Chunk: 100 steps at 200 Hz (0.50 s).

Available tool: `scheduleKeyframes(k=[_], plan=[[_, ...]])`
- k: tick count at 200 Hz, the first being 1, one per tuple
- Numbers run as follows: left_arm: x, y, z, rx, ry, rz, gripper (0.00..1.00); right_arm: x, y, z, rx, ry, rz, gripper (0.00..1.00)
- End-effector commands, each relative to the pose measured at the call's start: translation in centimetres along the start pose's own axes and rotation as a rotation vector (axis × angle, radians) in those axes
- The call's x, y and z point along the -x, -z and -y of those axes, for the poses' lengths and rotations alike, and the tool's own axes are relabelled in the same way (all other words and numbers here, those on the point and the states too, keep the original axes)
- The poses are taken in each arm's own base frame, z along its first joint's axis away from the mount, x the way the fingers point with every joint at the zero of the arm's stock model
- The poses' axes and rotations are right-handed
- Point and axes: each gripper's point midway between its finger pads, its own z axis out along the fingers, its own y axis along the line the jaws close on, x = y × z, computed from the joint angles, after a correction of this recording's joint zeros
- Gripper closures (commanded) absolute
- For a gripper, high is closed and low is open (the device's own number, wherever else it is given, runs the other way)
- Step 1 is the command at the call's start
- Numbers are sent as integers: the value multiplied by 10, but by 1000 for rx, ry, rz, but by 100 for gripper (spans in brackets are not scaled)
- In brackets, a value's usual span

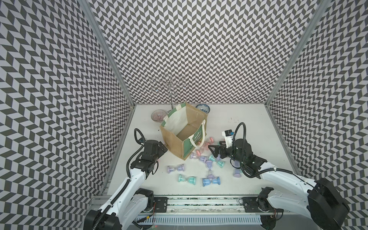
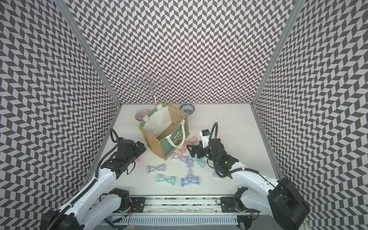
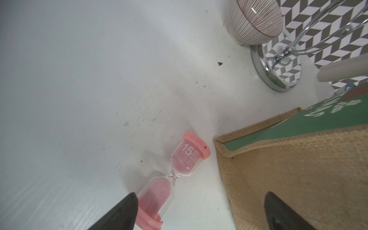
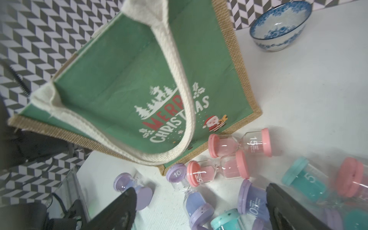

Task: Put the hourglass into the canvas bag
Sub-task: Pick up the hourglass from the center of the board.

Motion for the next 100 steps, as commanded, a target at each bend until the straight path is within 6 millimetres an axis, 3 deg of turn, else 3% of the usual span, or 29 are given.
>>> scheduleKeyframes(k=[1, 55, 100], plan=[[-9, -8, -18, 95, -11, -20, 1, 4, -3, -16, 58, 77, 58, 1], [-30, -29, -39, 191, -51, -88, 1, 2, 2, -29, 95, 127, 83, 1], [-40, -27, -34, 170, -103, -108, 8, -1, -2, -27, 77, 131, 78, 1]])
